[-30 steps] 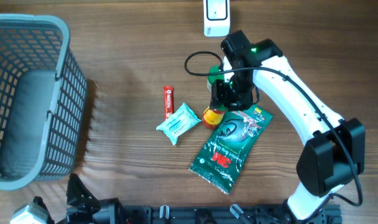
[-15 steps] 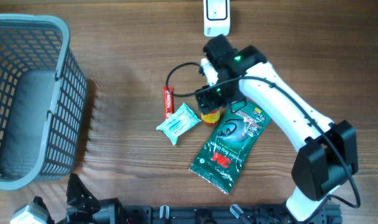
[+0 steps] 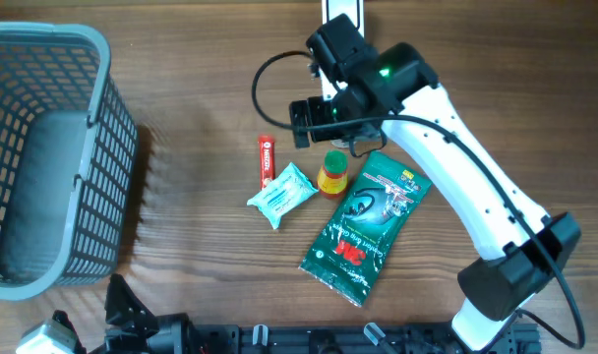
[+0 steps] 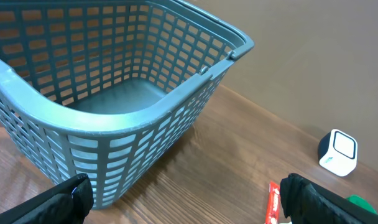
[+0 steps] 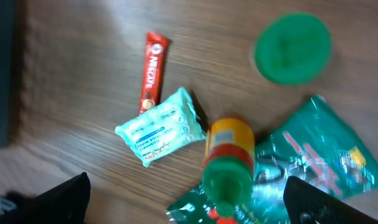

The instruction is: Scan the item barcode

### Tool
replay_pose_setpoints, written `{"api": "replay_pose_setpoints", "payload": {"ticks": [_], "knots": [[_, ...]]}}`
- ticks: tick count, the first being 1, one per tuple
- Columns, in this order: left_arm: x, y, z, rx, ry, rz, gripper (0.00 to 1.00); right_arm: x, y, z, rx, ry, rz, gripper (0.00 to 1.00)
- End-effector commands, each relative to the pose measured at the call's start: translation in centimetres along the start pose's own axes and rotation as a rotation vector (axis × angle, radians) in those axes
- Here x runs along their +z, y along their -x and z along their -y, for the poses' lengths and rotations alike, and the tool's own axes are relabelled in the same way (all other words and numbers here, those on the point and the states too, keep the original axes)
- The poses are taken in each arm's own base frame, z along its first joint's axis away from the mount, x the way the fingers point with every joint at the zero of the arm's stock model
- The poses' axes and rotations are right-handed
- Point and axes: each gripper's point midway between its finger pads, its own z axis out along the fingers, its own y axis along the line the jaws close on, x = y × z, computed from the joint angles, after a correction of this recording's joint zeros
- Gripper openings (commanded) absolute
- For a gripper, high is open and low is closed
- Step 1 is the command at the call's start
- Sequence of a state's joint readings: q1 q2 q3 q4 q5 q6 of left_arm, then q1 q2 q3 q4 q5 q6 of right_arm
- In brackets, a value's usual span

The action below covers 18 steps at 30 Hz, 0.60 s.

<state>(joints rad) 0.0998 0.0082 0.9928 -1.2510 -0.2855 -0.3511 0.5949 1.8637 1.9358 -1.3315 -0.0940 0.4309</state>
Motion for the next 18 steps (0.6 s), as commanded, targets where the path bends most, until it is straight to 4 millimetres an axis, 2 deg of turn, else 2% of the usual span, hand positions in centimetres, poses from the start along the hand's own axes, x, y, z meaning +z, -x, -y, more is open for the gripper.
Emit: {"api": "replay_pose_setpoints", "payload": {"ticks": [1,5,8,11,13,18], "knots": [[-0.1,0.1,0.2,-0.006,-0.014,0.002,1.00,-0.7,0.0,2.5,0.225,-0.137,0.031,0.99],[-0.1,0.1,0.2,-0.006,-0.014,0.003,1.00,-1.3,-1.7,5.1,0.315,-0.281,0.004,0.99],[-0.1,0.1,0.2,-0.006,-0.014,0.003,1.00,-1.8,-2.9,5.8,0.322,-0.317,-0.032,0.99],[-0.1,0.1,0.2,-0.006,-0.014,0.003,1.00,-3.2,-3.8,6.0,0.341,-0.320,-0.032,0.99],[-0.1,0.1,0.2,-0.006,-0.014,0.003,1.00,-4.8,-3.9,6.1,0.350,-0.305,0.005,1.00],[-0.1,0.1,0.2,-0.006,-0.014,0.003,1.00,-10.4,-4.4,6.8,0.421,-0.259,0.180,1.00]]}}
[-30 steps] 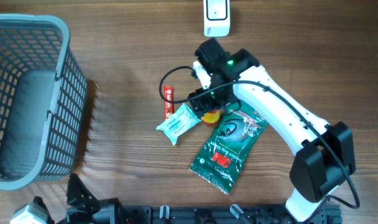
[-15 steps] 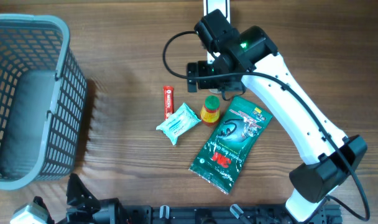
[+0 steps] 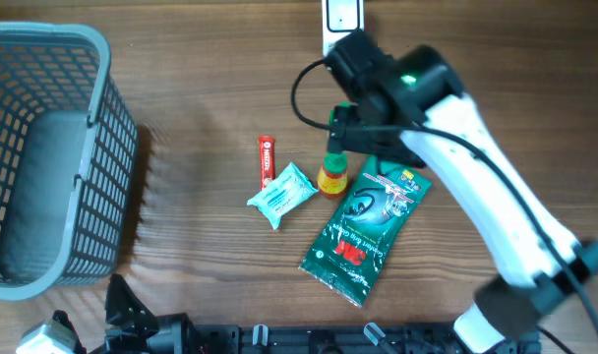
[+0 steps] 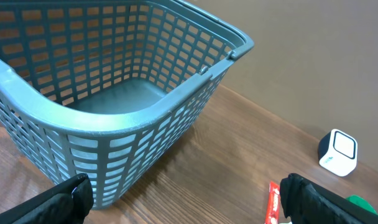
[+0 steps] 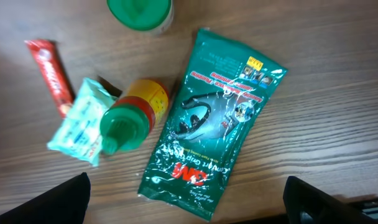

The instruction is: Scan the item barcode

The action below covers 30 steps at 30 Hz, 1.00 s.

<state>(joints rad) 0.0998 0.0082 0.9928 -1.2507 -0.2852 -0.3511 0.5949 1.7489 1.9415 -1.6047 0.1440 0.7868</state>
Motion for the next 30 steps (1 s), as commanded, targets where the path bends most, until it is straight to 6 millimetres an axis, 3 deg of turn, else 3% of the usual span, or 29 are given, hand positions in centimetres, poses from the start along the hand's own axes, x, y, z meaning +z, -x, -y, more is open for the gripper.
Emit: {"api": "replay_pose_setpoints", "payload": {"ticks": [1,6,9,12,16,21,24,27,30], "knots": [[-0.1,0.1,0.2,-0.006,-0.013,0.002,1.00,-5.5,0.6,2.7,0.126,0.061,0.178,1.00],[-0.1,0.1,0.2,-0.006,-0.013,0.002,1.00,-9.1,0.7,5.4,0.238,0.099,0.309,1.00],[-0.1,0.1,0.2,-0.006,-0.013,0.002,1.00,-8.8,0.2,6.8,0.393,0.086,0.325,1.00],[-0.1,0.1,0.2,-0.006,-0.013,0.002,1.00,-6.6,-1.9,7.1,0.703,0.099,0.230,1.00],[-0.1,0.1,0.2,-0.006,-0.013,0.002,1.00,-1.7,-5.0,6.5,1.217,0.049,0.052,1.00],[-0.1,0.1,0.2,-0.006,-0.013,0.002,1.00,3.9,-2.9,1.2,1.156,0.277,-0.157,1.00],[-0.1,0.1,0.2,-0.006,-0.013,0.002,1.00,6.8,-2.3,1.0,1.211,0.348,-0.293,1.00],[-0.1,0.1,0.2,-0.006,-0.013,0.002,1.00,8.9,-1.3,0.3,1.127,0.496,-0.384,1.00],[-0.1,0.1,0.2,-0.006,-0.013,0.002,1.00,11.4,-1.7,-1.0,1.086,0.580,-0.497,1.00]]}}
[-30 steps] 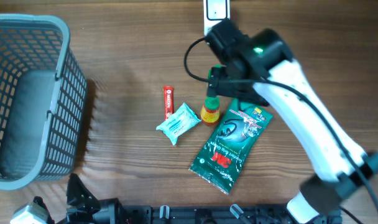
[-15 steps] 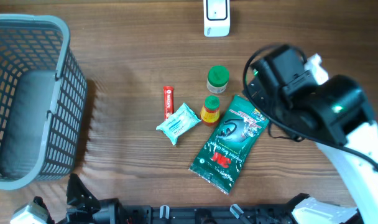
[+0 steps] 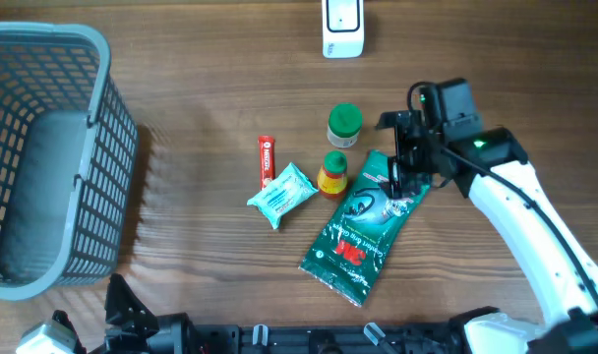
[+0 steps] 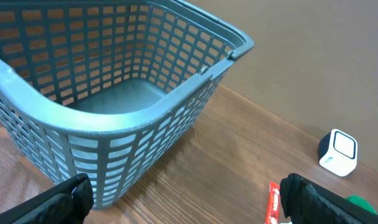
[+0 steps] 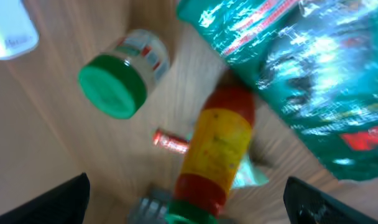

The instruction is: Scan the item barcode

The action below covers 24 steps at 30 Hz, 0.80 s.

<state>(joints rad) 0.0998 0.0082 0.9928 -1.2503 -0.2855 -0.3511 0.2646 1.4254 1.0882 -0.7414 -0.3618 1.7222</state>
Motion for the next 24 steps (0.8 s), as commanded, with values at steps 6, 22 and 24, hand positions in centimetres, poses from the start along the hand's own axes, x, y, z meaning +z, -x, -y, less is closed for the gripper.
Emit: {"api": "replay_pose_setpoints", "payload": {"ticks": [6,22,24], "knots": [[-0.1,0.1,0.2,-0.006,-0.013,0.002,1.00,5.4,-4.2,1.6,-0.087,-0.067,-0.462,0.99],[-0.1,0.1,0.2,-0.006,-0.013,0.002,1.00,7.2,-6.4,2.6,-0.078,-0.119,-0.486,0.69],[-0.1,0.1,0.2,-0.006,-0.013,0.002,1.00,7.4,-6.2,2.5,-0.103,-0.110,-0.469,0.59]]}}
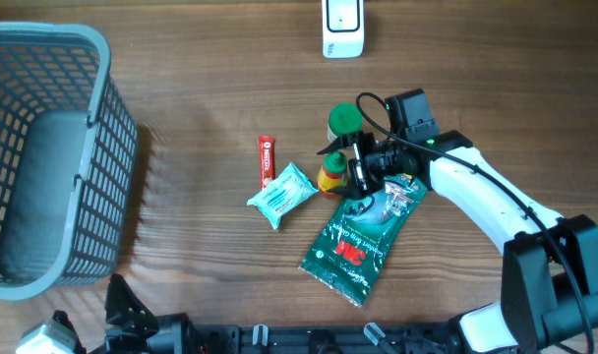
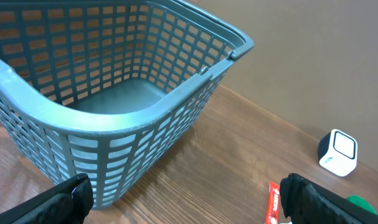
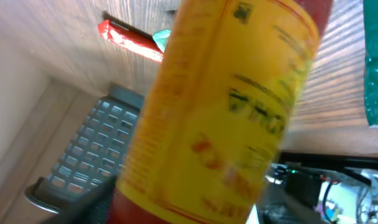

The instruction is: Scan the item barcode

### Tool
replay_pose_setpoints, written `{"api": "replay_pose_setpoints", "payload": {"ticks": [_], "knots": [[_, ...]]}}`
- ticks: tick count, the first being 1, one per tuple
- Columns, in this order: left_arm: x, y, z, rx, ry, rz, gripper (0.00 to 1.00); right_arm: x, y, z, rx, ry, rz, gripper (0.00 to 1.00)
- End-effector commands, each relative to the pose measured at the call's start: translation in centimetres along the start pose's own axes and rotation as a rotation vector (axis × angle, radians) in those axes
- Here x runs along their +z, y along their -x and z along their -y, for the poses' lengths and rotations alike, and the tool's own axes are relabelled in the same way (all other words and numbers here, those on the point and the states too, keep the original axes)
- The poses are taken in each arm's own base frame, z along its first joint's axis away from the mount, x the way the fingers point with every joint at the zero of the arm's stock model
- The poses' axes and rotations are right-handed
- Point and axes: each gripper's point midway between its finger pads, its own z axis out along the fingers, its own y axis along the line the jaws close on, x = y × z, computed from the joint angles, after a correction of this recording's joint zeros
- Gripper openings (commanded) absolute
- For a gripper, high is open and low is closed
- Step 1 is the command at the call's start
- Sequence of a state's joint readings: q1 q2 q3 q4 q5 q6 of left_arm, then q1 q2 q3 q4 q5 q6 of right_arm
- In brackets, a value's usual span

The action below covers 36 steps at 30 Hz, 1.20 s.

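A yellow bottle with a red band and green cap (image 1: 329, 177) stands in the middle of the table. It fills the right wrist view (image 3: 226, 106), blurred and very close. My right gripper (image 1: 356, 169) is against the bottle's right side. Its dark fingers (image 3: 83, 208) are spread at the lower corners with the bottle between them, so it looks open. The white scanner (image 1: 340, 25) stands at the far edge. My left gripper (image 2: 189, 199) is open over bare wood near the front edge, with nothing in it.
A grey mesh basket (image 1: 43, 147) fills the left side. Around the bottle are a green-lidded jar (image 1: 343, 118), a red Nescafe stick (image 1: 267, 160), a teal tissue pack (image 1: 281, 195) and a green 3M packet (image 1: 363, 231).
My right gripper was over the top of the green packet, right of the bottle. It now sits lower and further left, with the bottle between its fingers. The left arm is unchanged.
My right gripper hung over the far side of the items, covering the jar. It then stood above the bottle, then to the right over the packet's top edge. Now it is at the bottle. No item has shifted. The left gripper stayed open by the basket.
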<state>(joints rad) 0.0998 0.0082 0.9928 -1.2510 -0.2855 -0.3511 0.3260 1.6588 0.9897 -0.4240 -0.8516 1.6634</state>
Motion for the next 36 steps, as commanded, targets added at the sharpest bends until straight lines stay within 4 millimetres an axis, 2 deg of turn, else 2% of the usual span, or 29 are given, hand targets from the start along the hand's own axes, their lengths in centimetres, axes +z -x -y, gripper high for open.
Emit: {"api": "replay_pose_setpoints", "payload": {"ticks": [1,3,4,10,15,19,21,24,27,29,31,33,36], "knots": [[-0.1,0.1,0.2,-0.006,-0.014,0.003,1.00,0.3,1.2,0.2,-0.029,-0.007,0.051,0.54],[-0.1,0.1,0.2,-0.006,-0.014,0.003,1.00,0.3,1.4,0.2,-0.119,-0.009,0.062,0.39],[-0.1,0.1,0.2,-0.006,-0.014,0.002,1.00,0.3,1.5,0.2,-0.172,-0.011,0.068,0.35],[-0.1,0.1,0.2,-0.006,-0.014,0.003,1.00,0.1,1.3,-0.2,-0.452,-0.018,0.068,0.28],[-0.1,0.1,0.2,-0.006,-0.014,0.003,1.00,-0.7,0.9,0.4,-0.736,-0.094,0.065,0.28],[-0.1,0.1,0.2,-0.006,-0.014,0.003,1.00,-2.4,1.7,1.4,-0.885,-0.251,0.139,0.30],[-0.1,0.1,0.2,-0.006,-0.014,0.003,1.00,-3.5,1.4,1.2,-1.040,-0.312,0.145,0.34],[-0.1,0.1,0.2,-0.006,-0.014,0.003,1.00,-3.9,1.1,0.7,-1.272,-0.344,0.119,0.36],[-0.1,0.1,0.2,-0.006,-0.014,0.003,1.00,-4.2,1.7,1.7,-1.346,-0.423,0.122,0.37],[-0.1,0.1,0.2,-0.006,-0.014,0.003,1.00,-4.8,3.0,2.9,-1.339,-0.548,0.178,0.37],[-0.1,0.1,0.2,-0.006,-0.014,0.003,1.00,-4.9,3.1,3.3,-1.355,-0.603,0.190,0.39],[-0.1,0.1,0.2,-0.006,-0.014,0.003,1.00,-5.2,2.6,2.8,-1.379,-0.638,0.216,0.40],[-0.1,0.1,0.2,-0.006,-0.014,0.003,1.00,-6.1,0.7,0.5,-1.441,-0.654,0.275,0.40]]}}
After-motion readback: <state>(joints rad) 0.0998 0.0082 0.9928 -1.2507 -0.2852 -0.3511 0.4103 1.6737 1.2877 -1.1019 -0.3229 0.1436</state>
